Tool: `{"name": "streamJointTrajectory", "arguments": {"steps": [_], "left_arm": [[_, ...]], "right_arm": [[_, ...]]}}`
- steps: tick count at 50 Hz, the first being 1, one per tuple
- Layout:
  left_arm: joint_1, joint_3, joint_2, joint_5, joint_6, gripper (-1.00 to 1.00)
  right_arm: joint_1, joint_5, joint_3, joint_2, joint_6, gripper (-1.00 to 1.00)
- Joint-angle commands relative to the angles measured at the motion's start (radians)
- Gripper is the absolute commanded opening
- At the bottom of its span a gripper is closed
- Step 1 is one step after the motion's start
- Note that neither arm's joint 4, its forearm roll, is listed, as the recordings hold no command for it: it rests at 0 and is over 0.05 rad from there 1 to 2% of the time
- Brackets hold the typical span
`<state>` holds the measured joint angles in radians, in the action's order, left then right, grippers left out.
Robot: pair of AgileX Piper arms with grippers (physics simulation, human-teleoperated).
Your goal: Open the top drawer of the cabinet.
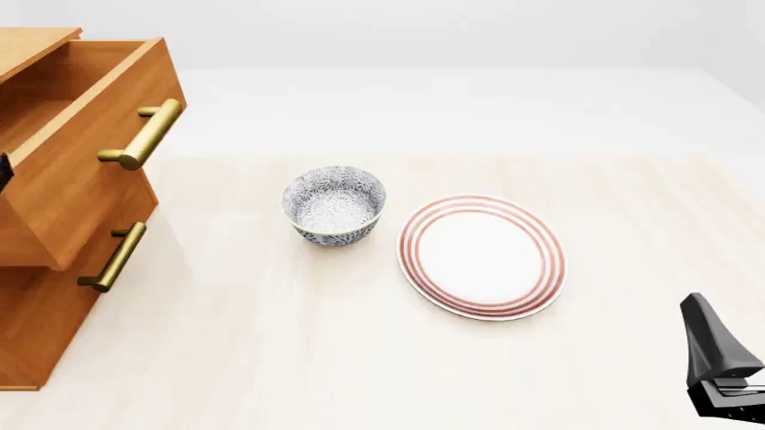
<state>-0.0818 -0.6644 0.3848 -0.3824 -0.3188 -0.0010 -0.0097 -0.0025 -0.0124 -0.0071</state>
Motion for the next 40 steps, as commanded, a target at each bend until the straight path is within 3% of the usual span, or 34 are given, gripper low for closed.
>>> {"name": "streamJointTrajectory", "arguments": {"steps": [1,23,40], "left_arm": [[0.012,-0.079,0.066,-0.034,0.087,1.0],[0.054,-0.241,0.293,-0.156,0.156,1.0],[0.091,-0.425,0.378,-0.357,0.227,1.0]], "right_arm": [[0.0,0.0,0.0,0.0,0.0,1.0],[0.0,0.0,0.0,0.0,0.0,1.0],[0.0,0.0,0.0,0.0,0.0,1.0]]}}
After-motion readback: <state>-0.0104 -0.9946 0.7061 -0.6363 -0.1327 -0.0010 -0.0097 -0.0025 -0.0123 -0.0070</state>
